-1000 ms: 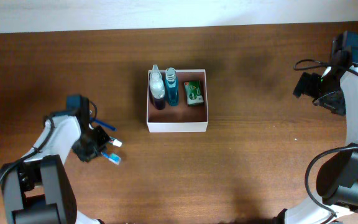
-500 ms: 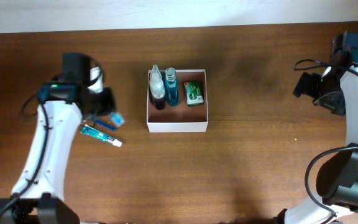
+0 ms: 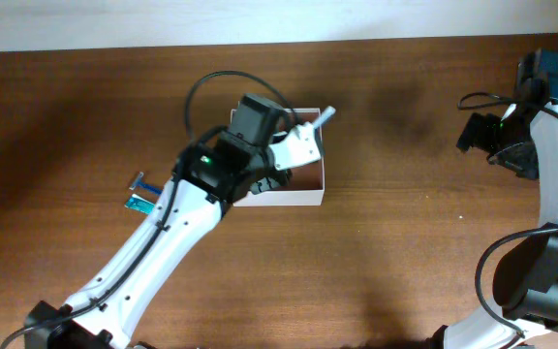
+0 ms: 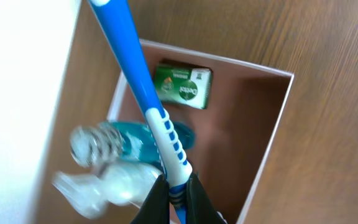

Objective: Pack container
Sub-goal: 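Carry the toothbrush over the box and lower it inside, then open the left gripper and withdraw it toward the toothpaste tube, then grasp the teal toothpaste tube with the left gripper and lift, then carry the toothpaste into the box and release it at the front, then withdraw the left gripper and move it over the blue razor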

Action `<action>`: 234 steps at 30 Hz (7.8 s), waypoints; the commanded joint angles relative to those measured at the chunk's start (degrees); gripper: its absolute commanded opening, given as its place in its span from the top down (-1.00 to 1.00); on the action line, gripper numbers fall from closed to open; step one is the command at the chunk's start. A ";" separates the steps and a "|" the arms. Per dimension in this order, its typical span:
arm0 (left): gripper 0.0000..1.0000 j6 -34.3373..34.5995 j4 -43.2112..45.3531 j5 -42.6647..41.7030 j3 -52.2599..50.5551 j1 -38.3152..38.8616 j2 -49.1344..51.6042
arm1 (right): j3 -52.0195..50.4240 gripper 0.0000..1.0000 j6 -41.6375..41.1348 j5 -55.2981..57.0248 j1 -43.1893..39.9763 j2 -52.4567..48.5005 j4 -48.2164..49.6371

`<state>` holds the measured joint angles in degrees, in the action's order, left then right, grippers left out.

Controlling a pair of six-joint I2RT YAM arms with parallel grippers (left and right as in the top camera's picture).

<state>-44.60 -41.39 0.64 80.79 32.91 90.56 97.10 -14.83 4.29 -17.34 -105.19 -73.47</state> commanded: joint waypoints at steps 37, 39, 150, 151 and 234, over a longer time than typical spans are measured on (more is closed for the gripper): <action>0.15 -19.56 1.79 15.76 3.43 0.44 11.37 | -0.46 -0.97 -0.50 0.90 -0.31 -0.22 -0.02; 0.06 -8.96 1.73 12.87 4.83 0.44 7.91 | -0.46 -0.97 -0.50 0.90 -0.31 -0.22 0.00; 0.92 52.72 -24.02 -27.43 11.96 -40.37 16.50 | -0.46 -0.97 -0.50 0.90 -0.31 -0.22 0.00; 0.92 50.12 -24.65 -27.43 13.60 -39.43 15.96 | -0.46 -0.97 -0.48 0.90 -0.31 -0.22 0.00; -0.32 65.64 -26.40 -10.19 20.28 -24.96 11.85 | -0.46 -0.97 -0.48 0.90 -0.31 -0.22 -0.02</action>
<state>15.66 -67.57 -3.33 100.84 10.87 103.68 97.06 -14.83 4.32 -17.34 -105.19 -73.47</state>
